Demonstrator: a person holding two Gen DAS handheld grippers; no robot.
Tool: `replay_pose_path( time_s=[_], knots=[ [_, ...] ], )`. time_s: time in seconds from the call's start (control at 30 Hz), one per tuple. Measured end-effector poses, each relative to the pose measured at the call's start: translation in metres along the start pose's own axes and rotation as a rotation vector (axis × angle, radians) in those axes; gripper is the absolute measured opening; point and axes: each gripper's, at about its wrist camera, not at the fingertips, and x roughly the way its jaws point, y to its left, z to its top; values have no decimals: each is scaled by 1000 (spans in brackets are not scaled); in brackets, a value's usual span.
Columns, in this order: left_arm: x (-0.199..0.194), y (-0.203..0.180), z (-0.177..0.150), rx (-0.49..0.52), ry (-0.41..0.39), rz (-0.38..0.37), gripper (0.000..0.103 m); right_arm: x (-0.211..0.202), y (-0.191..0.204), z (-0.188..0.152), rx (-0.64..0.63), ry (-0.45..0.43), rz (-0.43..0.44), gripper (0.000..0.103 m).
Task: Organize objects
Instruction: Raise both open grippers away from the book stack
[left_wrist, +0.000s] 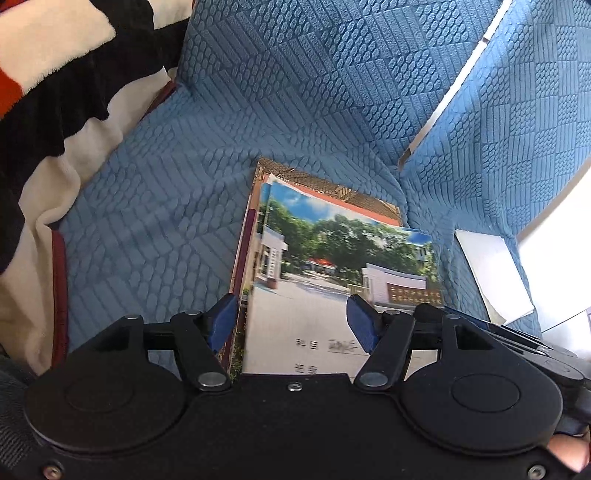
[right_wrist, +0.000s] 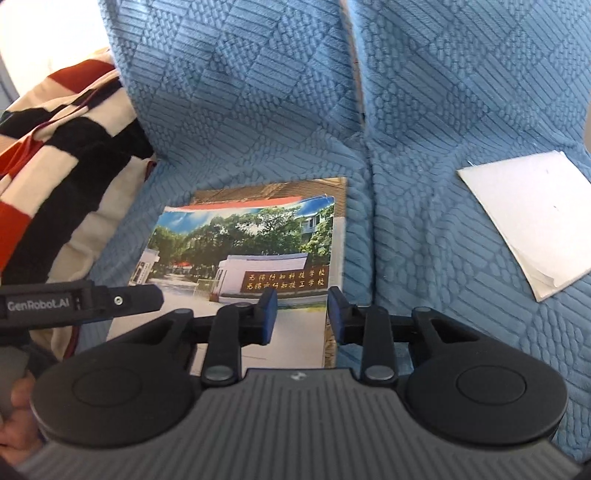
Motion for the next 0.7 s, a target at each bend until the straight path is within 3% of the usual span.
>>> replay_pose_path(
  time_s=[0.23, 0.4, 0.7],
  knots=[
    [-6, -5, 2, -1, -4, 3, 63, 0, 0, 0, 22, 1, 3, 32],
    [-25, -8, 5, -5, -58, 0, 61, -15, 3, 4, 37, -14, 16, 32],
    [-89, -30, 14, 35, -126, -39, 62, -88, 13, 32, 2, -119, 34, 33]
  ],
)
